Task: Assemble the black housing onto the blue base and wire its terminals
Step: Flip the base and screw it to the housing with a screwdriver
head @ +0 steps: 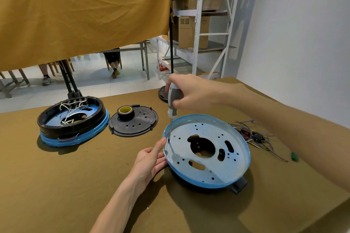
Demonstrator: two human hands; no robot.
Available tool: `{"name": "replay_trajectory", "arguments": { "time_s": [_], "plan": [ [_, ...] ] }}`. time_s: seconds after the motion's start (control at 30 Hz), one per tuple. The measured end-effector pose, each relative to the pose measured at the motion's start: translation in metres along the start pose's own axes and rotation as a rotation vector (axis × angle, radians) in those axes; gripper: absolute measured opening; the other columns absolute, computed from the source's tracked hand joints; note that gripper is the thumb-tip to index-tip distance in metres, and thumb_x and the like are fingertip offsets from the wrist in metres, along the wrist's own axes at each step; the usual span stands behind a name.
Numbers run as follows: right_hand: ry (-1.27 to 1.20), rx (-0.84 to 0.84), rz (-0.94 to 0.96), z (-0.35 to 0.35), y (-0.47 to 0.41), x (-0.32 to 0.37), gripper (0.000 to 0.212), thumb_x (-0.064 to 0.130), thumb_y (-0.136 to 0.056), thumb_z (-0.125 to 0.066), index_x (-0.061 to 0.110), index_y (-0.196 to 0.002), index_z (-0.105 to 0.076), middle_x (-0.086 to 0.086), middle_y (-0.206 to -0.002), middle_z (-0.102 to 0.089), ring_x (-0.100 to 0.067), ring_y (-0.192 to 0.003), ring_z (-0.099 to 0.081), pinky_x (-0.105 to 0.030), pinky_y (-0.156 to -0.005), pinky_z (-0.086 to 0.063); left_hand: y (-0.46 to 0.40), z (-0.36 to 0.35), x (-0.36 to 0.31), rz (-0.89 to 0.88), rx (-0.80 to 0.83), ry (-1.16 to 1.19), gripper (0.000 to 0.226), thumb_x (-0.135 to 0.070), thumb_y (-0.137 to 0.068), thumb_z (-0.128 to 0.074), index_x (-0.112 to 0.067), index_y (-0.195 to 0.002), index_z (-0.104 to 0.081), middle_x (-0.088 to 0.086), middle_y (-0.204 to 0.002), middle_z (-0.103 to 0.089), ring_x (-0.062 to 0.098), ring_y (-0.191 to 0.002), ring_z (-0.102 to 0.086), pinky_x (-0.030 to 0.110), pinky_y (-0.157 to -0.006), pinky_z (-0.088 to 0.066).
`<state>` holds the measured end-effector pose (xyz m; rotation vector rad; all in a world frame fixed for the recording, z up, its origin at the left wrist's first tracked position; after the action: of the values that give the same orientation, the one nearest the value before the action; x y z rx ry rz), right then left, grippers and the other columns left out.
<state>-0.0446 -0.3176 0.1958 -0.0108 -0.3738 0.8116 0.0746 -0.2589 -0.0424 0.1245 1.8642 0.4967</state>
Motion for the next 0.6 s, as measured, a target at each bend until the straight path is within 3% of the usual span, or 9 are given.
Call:
{"name": "replay_trajectory", "arguments": {
  "time_s": [0.1,0.17,0.23,0.3,0.37,0.43,0.5,0.57,0.6],
  "plan": [
    [0.236,-0.021,0.006,0.005,-0.007,0.012,0.029,0.049,-0.095,-0.063,0.020,-0.100,-0.063,0.002,-0.080,-0.069,-0.012,-0.061,-0.070,-0.024,-0.046,-0.045,0.000,0.000,0.000,0.000,-0.006,0.011,0.122,-0.049,-0.061,-0.087,0.000,-0.155,-0.026,0.016,-0.106,-0.074,0.023,-0.087,-0.079,0.033,-0.065,-0.063],
    [0.450,-0.034,-0.009,0.006,-0.013,0.016,0.042,0.061,-0.096,-0.054,0.021,-0.106,-0.058,0.001,-0.082,-0.065,-0.017,-0.068,-0.065,-0.028,-0.048,-0.039,0.000,0.000,0.000,0.003,-0.005,0.013,0.126,-0.049,-0.059,-0.087,-0.001,-0.157,-0.024,0.014,-0.105,-0.073,0.022,-0.086,-0.079,0.033,-0.066,-0.063],
    [0.341,0.087,-0.037,0.002,-0.015,0.013,0.042,0.055,-0.094,-0.061,0.022,-0.117,-0.047,-0.001,-0.090,-0.060,-0.018,-0.074,-0.060,-0.031,-0.051,-0.041,-0.001,0.000,0.000,0.010,-0.004,0.015,0.128,-0.050,-0.058,-0.087,-0.002,-0.158,-0.023,0.016,-0.111,-0.073,0.022,-0.086,-0.079,0.034,-0.067,-0.064],
    [0.145,0.197,-0.073,-0.004,-0.014,0.012,0.039,0.037,-0.093,-0.067,0.024,-0.119,-0.041,-0.005,-0.093,-0.065,-0.020,-0.066,-0.068,-0.031,-0.047,-0.051,-0.001,0.000,0.000,0.011,-0.011,0.017,0.127,-0.050,-0.059,-0.086,-0.003,-0.158,-0.023,0.018,-0.121,-0.071,0.022,-0.087,-0.079,0.035,-0.068,-0.064],
    [0.210,0.138,-0.054,-0.002,-0.018,0.013,0.026,0.040,-0.100,-0.059,0.022,-0.112,-0.045,-0.004,-0.089,-0.070,-0.015,-0.051,-0.069,-0.030,-0.045,-0.053,-0.001,0.001,0.000,0.008,-0.014,0.015,0.126,-0.050,-0.060,-0.086,-0.004,-0.159,-0.023,0.019,-0.124,-0.069,0.022,-0.088,-0.078,0.035,-0.069,-0.064],
    [0.320,0.093,-0.056,0.002,-0.022,0.014,0.031,0.053,-0.102,-0.051,0.023,-0.109,-0.049,-0.002,-0.087,-0.070,-0.017,-0.053,-0.070,-0.031,-0.046,-0.052,-0.001,0.001,0.001,0.006,-0.012,0.013,0.124,-0.050,-0.061,-0.086,-0.003,-0.158,-0.024,0.020,-0.124,-0.070,0.022,-0.090,-0.078,0.035,-0.071,-0.064],
    [0.244,0.196,-0.075,-0.002,-0.022,0.012,0.027,0.043,-0.098,-0.059,0.024,-0.115,-0.049,-0.005,-0.094,-0.069,-0.021,-0.064,-0.069,-0.028,-0.045,-0.050,-0.002,0.001,0.001,0.007,-0.006,0.010,0.123,-0.050,-0.062,-0.086,-0.001,-0.157,-0.026,0.021,-0.125,-0.070,0.024,-0.095,-0.078,0.037,-0.075,-0.065],
    [0.221,0.219,-0.077,-0.002,-0.022,0.011,0.021,0.030,-0.097,-0.060,0.021,-0.115,-0.052,-0.007,-0.088,-0.073,-0.018,-0.058,-0.069,-0.027,-0.044,-0.051,-0.002,0.000,0.001,0.012,-0.003,0.008,0.122,-0.050,-0.063,-0.085,-0.001,-0.157,-0.026,0.021,-0.126,-0.070,0.025,-0.098,-0.077,0.037,-0.076,-0.065],
    [0.277,0.181,-0.074,0.000,-0.023,0.011,0.019,0.033,-0.099,-0.056,0.018,-0.111,-0.055,-0.006,-0.079,-0.075,-0.014,-0.050,-0.069,-0.029,-0.044,-0.051,-0.002,0.000,0.001,0.013,-0.001,0.009,0.121,-0.049,-0.063,-0.085,0.000,-0.157,-0.026,0.021,-0.125,-0.070,0.025,-0.097,-0.077,0.037,-0.075,-0.065]
  ]
}}
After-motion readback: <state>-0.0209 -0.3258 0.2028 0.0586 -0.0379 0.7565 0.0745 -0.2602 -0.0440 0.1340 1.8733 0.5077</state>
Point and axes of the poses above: each hand's wrist, its own y-axis away from the middle knuckle, its own z-axis out of the back of the hand, x = y × z, the point moved 8 cm from there along -y, towards the middle knuckle
